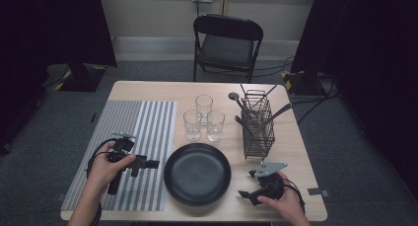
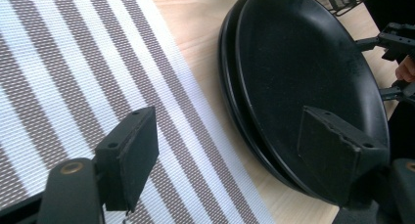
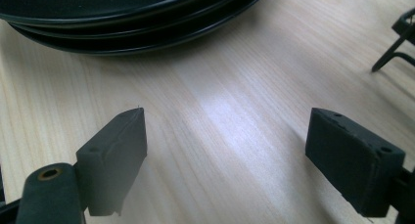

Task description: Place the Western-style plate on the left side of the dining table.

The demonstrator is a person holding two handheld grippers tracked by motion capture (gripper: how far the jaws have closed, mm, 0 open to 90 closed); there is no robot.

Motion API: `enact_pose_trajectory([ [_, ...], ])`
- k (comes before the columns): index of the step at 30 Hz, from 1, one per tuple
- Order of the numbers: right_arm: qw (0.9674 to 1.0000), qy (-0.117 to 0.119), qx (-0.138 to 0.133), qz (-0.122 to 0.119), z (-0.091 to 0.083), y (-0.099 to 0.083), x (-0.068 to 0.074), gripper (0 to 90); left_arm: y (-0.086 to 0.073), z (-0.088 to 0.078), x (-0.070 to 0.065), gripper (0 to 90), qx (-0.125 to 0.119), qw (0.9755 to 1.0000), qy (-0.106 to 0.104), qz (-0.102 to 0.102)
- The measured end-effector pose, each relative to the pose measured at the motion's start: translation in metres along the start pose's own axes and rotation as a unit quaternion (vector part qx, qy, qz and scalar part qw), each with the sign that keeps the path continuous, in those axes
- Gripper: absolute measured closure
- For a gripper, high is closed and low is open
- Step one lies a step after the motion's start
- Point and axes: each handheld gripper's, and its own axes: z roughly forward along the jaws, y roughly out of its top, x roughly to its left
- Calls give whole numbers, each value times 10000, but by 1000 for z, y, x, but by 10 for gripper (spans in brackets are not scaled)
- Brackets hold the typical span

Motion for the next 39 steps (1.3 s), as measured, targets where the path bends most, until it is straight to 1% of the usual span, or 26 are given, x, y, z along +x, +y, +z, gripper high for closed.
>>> enact_pose_trajectory([
  [1,10000,30,-11,19,0,1,1,150,0,0,0,232,0,10000,0,0],
  [3,10000,9,-31,21,-1,3,3,153,1,1,-2,231,-47,10000,-20,-24],
  [5,10000,2,-36,32,-1,7,6,153,1,2,-3,231,22,10000,-49,38],
  [6,10000,-1,-21,-1,-2,8,7,154,1,3,-4,228,50,9999,-72,49],
  [8,10000,-11,-19,-2,-3,12,8,154,1,5,-5,229,94,9999,14,97],
  [9,10000,-11,-19,-2,-3,12,8,154,1,5,-5,233,94,9999,14,97],
  [10,10000,51,-56,-10,-3,13,8,156,1,6,-6,235,85,9999,12,126],
  [12,10000,41,-73,6,-4,14,9,156,1,8,-7,231,103,9999,-33,121],
  [13,10000,36,-85,5,-4,15,9,156,1,8,-8,226,121,9998,-19,134],
  [14,10000,32,-63,-1,-4,17,10,156,2,10,-9,225,150,9998,61,151],
  [18,9999,90,-123,0,-4,20,11,165,3,13,-12,228,211,9996,20,210],
  [20,9998,98,-151,23,-4,21,12,164,3,14,-12,232,214,9995,15,219],
  [21,9998,98,-151,23,-4,21,12,164,3,14,-13,232,228,9996,-27,187],
  [22,9998,126,-168,34,-4,22,12,164,4,15,-14,231,238,9996,-10,148],
  [23,9998,126,-153,47,-5,23,13,165,4,15,-15,232,198,9998,13,83],
  [25,9998,99,-161,44,-5,24,14,165,5,16,-16,235,184,9998,-3,110],
  [26,9997,128,-187,60,-5,25,15,167,5,16,-17,235,194,9997,2,127],
  [27,9998,97,-192,60,-6,27,16,170,5,17,-17,235,227,9996,-10,157],
  [29,9997,106,-200,59,-6,28,16,170,5,17,-17,235,221,9996,-19,159],
  [32,9996,147,-245,-2,-6,34,19,170,6,17,-18,231,227,9995,62,210],
  [33,9996,147,-245,-2,-6,34,19,170,6,18,-19,231,226,9995,82,189],
  [34,9996,159,-239,-28,-5,35,19,171,6,18,-19,231,235,9996,41,148],
  [35,9996,159,-221,-49,-4,37,20,172,6,18,-20,230,271,9994,45,228],
  [36,9996,183,-227,-41,-4,37,20,172,6,18,-20,228,271,9994,45,228],
  [37,9995,197,-232,-33,-4,38,21,172,6,20,-21,229,291,9993,94,232],
  [39,9996,189,-216,-32,-4,38,22,172,6,20,-22,229,291,9993,93,215],
])
